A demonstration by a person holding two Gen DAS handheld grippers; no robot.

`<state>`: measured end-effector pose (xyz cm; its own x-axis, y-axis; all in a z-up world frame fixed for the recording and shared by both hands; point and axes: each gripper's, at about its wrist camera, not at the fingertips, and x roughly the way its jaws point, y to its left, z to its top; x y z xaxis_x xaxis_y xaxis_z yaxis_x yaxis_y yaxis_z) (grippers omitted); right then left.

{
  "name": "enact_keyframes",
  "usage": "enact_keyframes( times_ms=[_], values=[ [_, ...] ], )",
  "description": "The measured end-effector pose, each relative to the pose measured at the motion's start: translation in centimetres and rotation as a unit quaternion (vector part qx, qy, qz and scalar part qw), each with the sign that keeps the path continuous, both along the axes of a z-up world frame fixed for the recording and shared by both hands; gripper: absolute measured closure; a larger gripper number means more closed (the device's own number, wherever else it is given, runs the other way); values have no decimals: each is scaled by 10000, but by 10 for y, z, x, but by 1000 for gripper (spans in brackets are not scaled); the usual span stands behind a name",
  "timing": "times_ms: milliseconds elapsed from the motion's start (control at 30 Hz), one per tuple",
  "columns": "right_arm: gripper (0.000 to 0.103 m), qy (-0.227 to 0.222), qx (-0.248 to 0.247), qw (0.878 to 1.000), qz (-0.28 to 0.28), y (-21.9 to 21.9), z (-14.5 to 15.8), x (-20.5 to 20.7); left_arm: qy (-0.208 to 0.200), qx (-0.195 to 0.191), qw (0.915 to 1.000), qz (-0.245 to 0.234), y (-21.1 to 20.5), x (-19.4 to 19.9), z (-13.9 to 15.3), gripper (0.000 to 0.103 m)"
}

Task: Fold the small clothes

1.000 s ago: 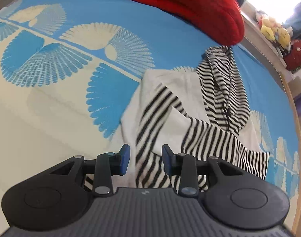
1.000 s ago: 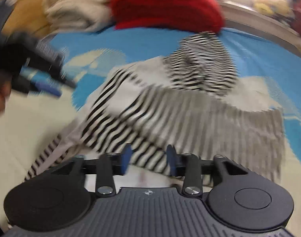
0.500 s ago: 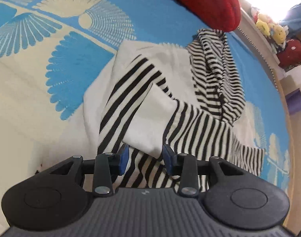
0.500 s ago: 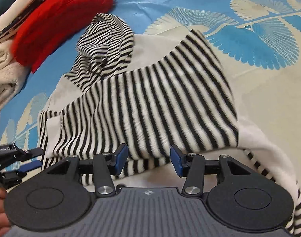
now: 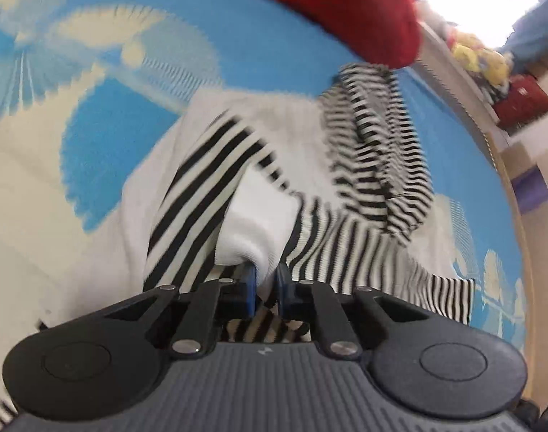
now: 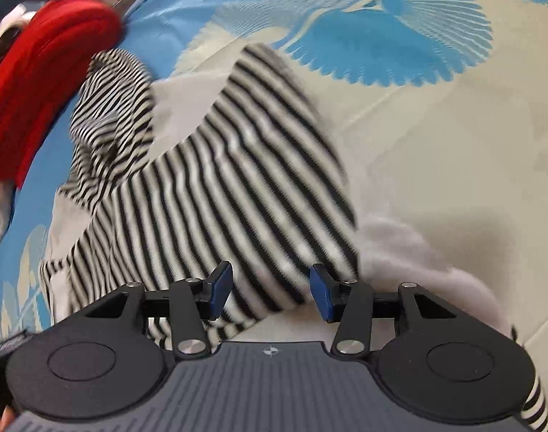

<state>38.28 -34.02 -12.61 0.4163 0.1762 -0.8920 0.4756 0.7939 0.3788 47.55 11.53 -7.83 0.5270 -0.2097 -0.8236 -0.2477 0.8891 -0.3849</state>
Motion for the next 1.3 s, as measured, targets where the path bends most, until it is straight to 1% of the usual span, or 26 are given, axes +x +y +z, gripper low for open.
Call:
enact_keyframes(
  times_ms=[67,133,167,200,267,300,333,367,400,433,467,533,600,633,733,767,800,833,900,967,1033,1100,1167,1200,1233,1300],
  values=[
    [53,27,-42,9999,-154,-7,0,-1,-174,40,9998,6,-4,-11,22,91],
    [55,40,-47,9993,-368,-14,0,-3,-257,33,9997,-33,-7,-22,33,90],
    [55,46,-24,9989,-472,-18,-1,-4,-205,143,9997,-62,-8,-25,32,85],
    [58,64,-55,9984,-567,-21,-1,-5,15,281,9996,-51,-8,-24,25,84],
    [72,119,-203,9970,-742,-27,-1,-7,733,480,9961,-65,-3,-19,3,84],
    [83,156,-239,9960,-845,-31,-1,-8,940,637,9935,15,0,-19,-4,84],
    [91,203,-267,9948,-959,-35,-2,-10,939,792,9923,152,4,-20,-5,84],
    [92,236,-272,9935,-1076,-40,-3,-11,869,929,9916,224,7,-21,-3,84],
    [95,275,-335,9922,-1165,-43,-4,-12,771,985,9920,196,7,-21,2,84],
    [102,342,-457,9906,-1242,-46,-4,-12,637,980,9931,133,7,-21,7,84],
    [103,382,-523,9891,-1323,-50,-6,-14,482,966,9941,29,5,-20,11,82],
    [103,446,-593,9865,-1459,-59,-8,-16,401,987,9941,-193,-1,-17,11,80],
    [103,389,-705,9835,-1623,-65,-4,-20,429,942,9944,-229,-5,-16,3,80],
    [102,229,-710,9835,-1651,-66,3,-22,452,919,9945,-233,-7,-15,-2,80],
    [97,-118,-607,9887,-1366,-50,19,-24,697,926,9927,-334,-10,-11,-23,80],
    [93,-246,-480,9904,-1276,-41,22,-28,870,906,9915,-348,-7,-11,-31,80],
    [79,-277,-362,9924,-1142,-31,23,-29,988,892,9905,-346,-6,-10,-38,80],
    [67,-212,-256,9948,-966,-20,20,-30,980,875,9908,-329,-6,-12,-39,80],
    [65,-19,-48,9961,-883,-9,10,-33,937,940,9905,-361,-7,-14,-31,80],
    [65,301,60,9935,-1094,-11,-5,-33,775,936,9917,-409,-11,-16,-22,76],
    [61,457,215,9892,-1377,-20,-16,-32,695,915,9922,-475,-14,-16,-16,76],
    [61,507,384,9871,-1471,-29,-23,-29,673,896,9924,-503,-16,-16,-13,76],
    [61,429,381,9866,-1525,-35,-21,-28,651,921,9922,-528,-18,-15,-12,76],
    [66,404,325,9866,-1548,-38,-20,-28,635,954,9919,-555,-20,-15,-11,76],
    [80,407,288,9864,-1567,-41,-18,-28,622,979,9916,-578,-23,-14,-10,76],
    [93,435,263,9850,-1650,-47,-18,-29,620,991,9913,-612,-25,-15,-10,76]
  ],
)
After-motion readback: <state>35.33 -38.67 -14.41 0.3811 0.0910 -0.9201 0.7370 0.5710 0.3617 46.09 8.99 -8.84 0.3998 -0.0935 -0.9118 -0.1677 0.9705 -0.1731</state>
